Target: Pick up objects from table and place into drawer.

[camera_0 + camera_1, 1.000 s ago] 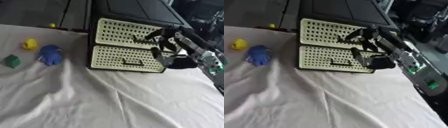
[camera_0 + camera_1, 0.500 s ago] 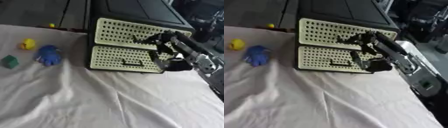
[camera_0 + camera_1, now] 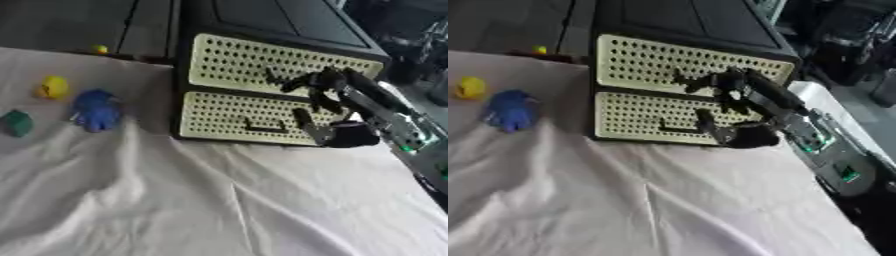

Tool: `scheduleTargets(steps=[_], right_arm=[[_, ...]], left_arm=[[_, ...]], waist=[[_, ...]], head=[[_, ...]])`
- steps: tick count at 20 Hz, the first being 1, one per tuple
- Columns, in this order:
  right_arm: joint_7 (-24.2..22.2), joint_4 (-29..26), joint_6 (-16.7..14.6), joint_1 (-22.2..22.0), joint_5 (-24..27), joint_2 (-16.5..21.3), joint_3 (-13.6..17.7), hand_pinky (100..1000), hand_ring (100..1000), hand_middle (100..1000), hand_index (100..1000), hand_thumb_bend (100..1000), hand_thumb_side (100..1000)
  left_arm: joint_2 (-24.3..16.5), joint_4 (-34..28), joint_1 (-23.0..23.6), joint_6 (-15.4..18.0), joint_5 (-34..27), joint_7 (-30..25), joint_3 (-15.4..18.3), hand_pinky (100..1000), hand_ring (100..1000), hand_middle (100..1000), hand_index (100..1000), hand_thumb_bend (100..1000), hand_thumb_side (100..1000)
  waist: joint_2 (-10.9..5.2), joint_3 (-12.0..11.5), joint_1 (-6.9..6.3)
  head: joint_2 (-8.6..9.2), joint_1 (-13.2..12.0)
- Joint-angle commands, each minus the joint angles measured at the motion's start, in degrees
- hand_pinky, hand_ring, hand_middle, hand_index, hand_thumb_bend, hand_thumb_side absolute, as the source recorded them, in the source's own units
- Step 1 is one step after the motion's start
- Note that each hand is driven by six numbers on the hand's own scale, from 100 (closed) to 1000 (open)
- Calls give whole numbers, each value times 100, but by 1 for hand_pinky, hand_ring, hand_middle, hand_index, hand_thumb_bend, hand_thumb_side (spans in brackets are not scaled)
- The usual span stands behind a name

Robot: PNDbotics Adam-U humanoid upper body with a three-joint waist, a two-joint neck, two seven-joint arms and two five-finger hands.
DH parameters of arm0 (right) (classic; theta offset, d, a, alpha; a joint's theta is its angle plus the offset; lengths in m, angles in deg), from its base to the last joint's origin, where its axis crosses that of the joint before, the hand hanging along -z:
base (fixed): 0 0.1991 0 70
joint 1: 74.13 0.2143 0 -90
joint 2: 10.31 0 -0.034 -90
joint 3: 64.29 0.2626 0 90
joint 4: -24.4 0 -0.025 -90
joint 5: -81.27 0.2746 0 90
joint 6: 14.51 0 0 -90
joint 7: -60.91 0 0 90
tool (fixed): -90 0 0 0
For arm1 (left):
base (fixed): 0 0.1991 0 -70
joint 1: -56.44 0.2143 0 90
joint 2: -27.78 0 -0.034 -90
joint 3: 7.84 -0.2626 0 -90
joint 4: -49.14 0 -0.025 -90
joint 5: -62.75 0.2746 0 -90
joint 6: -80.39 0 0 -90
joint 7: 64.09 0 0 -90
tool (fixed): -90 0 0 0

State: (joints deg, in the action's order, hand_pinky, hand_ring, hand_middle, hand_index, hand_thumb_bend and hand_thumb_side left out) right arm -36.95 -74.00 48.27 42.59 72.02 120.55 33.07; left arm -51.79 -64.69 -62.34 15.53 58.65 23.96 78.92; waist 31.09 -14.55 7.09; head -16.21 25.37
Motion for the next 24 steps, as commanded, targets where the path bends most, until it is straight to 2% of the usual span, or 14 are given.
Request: scheduleTargets(steps=[1, 24], right_arm=[[-3, 8, 0, 30, -118, 206, 23, 322, 100, 100, 786, 100, 285], [-352, 66, 17, -29, -361, 145, -34, 326, 100, 100, 711, 100, 296]], left_arm=[[-5, -76, -63, -4, 16, -19, -3, 554, 566, 669, 851, 197, 947], [15, -76, -93, -5, 19, -13, 3, 555, 565, 669, 852, 196, 951]], waist=[[-105, -3, -23], [-36, 9, -29]], head=[[90, 34], [137, 71]])
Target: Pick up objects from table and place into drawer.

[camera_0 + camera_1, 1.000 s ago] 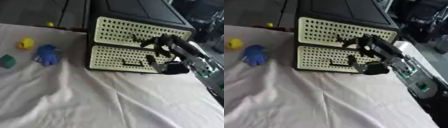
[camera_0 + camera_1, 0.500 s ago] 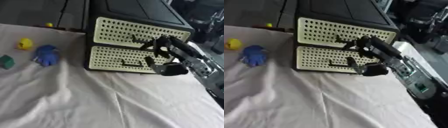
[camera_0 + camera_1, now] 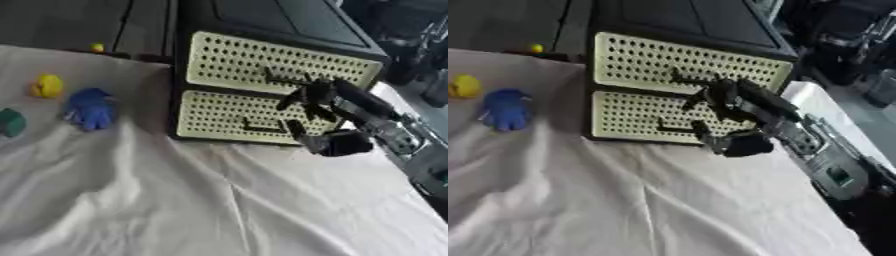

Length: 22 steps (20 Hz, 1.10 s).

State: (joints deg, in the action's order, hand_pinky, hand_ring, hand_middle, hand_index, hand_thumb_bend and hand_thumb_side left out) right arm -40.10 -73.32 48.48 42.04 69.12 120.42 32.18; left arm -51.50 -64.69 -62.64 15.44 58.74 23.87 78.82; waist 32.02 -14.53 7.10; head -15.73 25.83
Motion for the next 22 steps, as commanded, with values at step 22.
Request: scheduleTargets(steps=[22], right_arm=[[783, -824, 444, 74, 333, 260, 210, 311, 100, 100, 768, 100, 259]], left_arm=[[-22, -76, -19, -10, -23, -11, 8, 557, 565, 669, 852, 191, 948]], waist=[[-244, 54, -92]], head=[[74, 178]])
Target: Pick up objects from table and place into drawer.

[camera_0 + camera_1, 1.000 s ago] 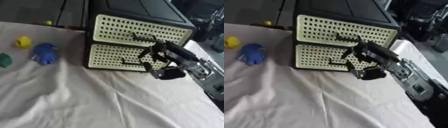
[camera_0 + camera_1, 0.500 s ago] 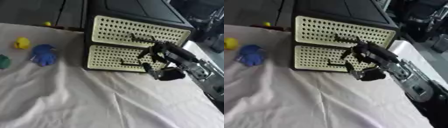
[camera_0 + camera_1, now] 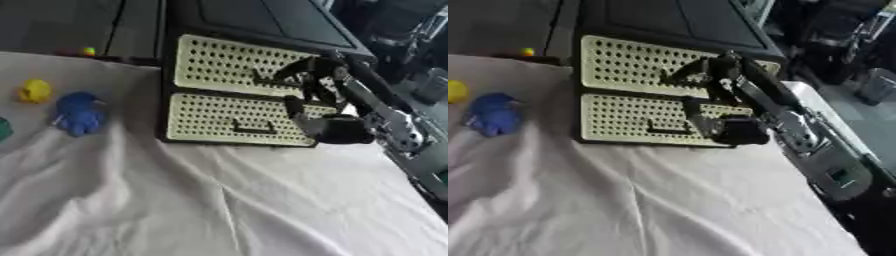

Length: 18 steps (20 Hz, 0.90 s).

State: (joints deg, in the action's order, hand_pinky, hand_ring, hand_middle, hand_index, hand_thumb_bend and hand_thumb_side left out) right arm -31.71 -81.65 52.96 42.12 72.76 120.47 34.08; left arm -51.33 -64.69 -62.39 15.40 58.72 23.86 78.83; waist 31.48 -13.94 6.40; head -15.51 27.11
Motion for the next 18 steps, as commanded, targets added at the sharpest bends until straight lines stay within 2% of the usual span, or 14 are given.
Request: scheduleTargets(steps=[1, 8, 18], right_arm=[[-106, 67, -18, 72, -33, 249, 3, 311, 100, 100, 768, 100, 259], [-299, 299, -145, 114, -92, 221, -45, 316, 100, 100, 781, 100, 259], [-382, 316, -263, 115, -211, 224, -80, 322, 100, 100, 792, 100, 255]], left_arm=[[-36, -76, -48, -5, -25, -11, 9, 557, 565, 669, 852, 191, 948], [-23, -76, -63, -6, -24, -26, 7, 556, 564, 669, 853, 190, 953], [-6, -76, -76, -11, -23, -42, 3, 556, 563, 667, 853, 191, 956]], waist=[[-184, -22, -20], [-127, -72, -9], [-76, -123, 14]], head=[[70, 65], [153, 98], [191, 130]])
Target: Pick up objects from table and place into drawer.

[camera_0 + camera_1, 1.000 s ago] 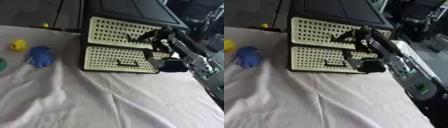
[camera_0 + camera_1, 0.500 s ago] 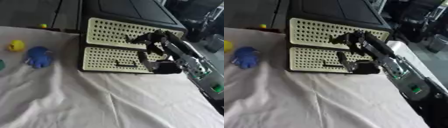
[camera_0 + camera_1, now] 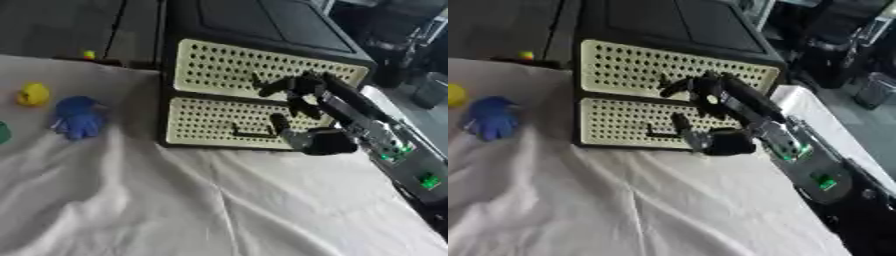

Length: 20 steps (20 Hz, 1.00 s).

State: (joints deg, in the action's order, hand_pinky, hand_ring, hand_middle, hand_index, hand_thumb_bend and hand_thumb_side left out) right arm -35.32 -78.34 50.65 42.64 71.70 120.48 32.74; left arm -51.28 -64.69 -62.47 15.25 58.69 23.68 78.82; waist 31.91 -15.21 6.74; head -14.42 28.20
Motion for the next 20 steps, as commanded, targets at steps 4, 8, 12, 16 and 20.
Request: scheduleTargets(steps=[4, 8, 12, 16, 20], right_arm=[[-59, 27, -59, 46, -183, 214, 44, 323, 100, 100, 785, 100, 255], [-62, 34, -86, 28, -236, 210, 40, 324, 100, 100, 781, 100, 255], [-58, 23, -100, 7, -297, 201, 33, 324, 100, 100, 777, 100, 255], [48, -83, -96, 13, -242, 177, 77, 316, 100, 100, 833, 100, 237], [292, -447, -24, 23, -169, 172, 206, 304, 100, 100, 840, 100, 221]], left_arm=[[-12, -76, -75, 5, -22, -24, 2, 556, 563, 667, 853, 192, 958], [-11, -76, -80, 4, -24, -28, 2, 557, 563, 666, 853, 192, 958], [-10, -76, -87, 6, -26, -28, 3, 557, 562, 665, 853, 191, 959], [-12, -76, -79, -1, -18, -33, 6, 557, 561, 665, 853, 191, 959], [-13, -76, -68, -7, -10, -29, 12, 557, 561, 664, 853, 190, 959]], waist=[[-103, -5, -10], [-93, -14, -3], [-81, -18, -1], [-71, 8, -2], [-73, 40, -13]], head=[[98, 28], [107, 33], [119, 37], [118, 28], [116, 15]])
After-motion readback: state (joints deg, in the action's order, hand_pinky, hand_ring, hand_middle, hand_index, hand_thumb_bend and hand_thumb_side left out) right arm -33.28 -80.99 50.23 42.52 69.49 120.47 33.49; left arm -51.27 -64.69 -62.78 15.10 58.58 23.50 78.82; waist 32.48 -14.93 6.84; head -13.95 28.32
